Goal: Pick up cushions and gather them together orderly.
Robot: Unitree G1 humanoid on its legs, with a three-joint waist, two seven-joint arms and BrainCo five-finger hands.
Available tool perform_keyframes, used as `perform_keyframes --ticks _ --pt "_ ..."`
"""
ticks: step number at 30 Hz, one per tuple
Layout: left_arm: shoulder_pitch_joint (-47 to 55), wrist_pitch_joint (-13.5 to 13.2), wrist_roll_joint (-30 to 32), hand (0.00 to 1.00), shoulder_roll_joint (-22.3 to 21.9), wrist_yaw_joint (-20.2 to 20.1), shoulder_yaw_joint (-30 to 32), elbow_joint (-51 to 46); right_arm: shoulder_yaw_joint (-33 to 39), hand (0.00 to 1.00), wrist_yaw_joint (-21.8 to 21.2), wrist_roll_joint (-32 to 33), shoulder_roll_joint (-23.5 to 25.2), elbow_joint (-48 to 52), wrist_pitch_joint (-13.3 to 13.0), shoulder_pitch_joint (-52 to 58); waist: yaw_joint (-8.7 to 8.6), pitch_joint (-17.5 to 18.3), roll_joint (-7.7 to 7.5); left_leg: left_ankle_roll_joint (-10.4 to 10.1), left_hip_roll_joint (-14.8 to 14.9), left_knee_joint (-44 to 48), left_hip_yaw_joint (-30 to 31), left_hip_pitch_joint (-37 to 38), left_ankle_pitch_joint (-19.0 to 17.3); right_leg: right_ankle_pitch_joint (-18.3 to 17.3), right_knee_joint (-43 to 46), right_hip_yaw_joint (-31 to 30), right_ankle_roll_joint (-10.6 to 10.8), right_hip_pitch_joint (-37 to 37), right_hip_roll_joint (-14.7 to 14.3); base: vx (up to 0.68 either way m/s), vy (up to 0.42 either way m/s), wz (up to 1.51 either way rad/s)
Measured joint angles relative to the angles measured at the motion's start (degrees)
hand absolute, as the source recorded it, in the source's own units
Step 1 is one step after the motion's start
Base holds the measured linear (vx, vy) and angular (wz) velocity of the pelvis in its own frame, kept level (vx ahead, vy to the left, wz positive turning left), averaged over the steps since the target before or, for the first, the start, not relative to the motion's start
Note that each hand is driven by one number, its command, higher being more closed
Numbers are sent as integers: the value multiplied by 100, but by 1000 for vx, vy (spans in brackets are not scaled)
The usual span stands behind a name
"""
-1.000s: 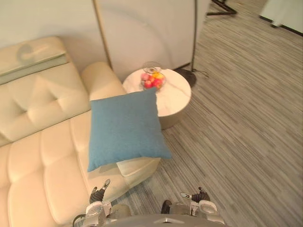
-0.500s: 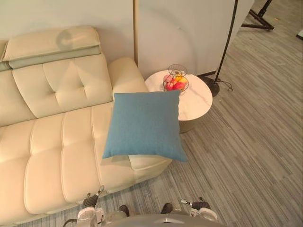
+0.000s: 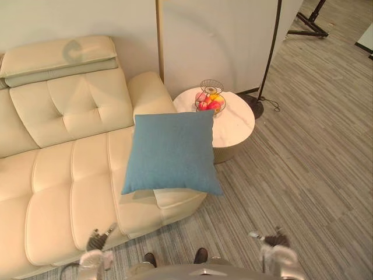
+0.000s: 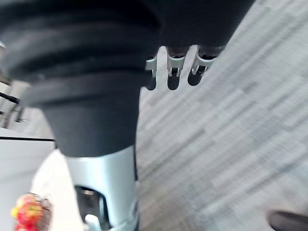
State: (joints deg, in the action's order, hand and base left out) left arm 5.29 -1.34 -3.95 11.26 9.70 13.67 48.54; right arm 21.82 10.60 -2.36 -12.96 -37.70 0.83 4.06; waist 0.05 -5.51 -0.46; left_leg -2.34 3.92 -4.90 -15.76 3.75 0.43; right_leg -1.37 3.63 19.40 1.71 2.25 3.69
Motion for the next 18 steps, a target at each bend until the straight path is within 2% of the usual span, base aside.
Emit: perform_keyframes --ticks 4,8,13,16,18 --pt "-120 -27 -68 0 412 -11 -1 -373 122 0 -51 40 -559 405 -36 -267 -14 51 -40 -32 1 3 0 -77 -9 112 -64 -4 -16 26 -19 90 -10 1" --pt "-351 -68 -133 0 756 -20 -12 -862 -171 0 -84 50 -955 840 -79 -843 -20 85 -82 -42 -15 40 -10 -252 -11 141 -89 -23 -46 185 -19 129 1 -1" --pt "-765 -168 -268 0 1157 -18 -153 -1196 -715 0 -167 94 -1090 1005 -196 -1491 24 72 -101 -44 -27 43 14 -284 -9 142 -136 -144 -49 183 1 67 18 11" --pt "-1336 -182 -272 0 1452 -21 -609 -1194 -1286 0 -174 95 -1125 1005 -222 -2012 130 -4 -161 -43 -42 162 41 -585 -7 167 -145 -151 -84 379 25 -36 17 13" --pt "-1820 -195 -273 0 1504 -27 -804 -1180 -1541 0 -172 96 -1127 1005 -234 -2474 179 -220 -163 -22 -43 306 119 -845 10 227 -133 -151 -136 563 44 -56 7 21"
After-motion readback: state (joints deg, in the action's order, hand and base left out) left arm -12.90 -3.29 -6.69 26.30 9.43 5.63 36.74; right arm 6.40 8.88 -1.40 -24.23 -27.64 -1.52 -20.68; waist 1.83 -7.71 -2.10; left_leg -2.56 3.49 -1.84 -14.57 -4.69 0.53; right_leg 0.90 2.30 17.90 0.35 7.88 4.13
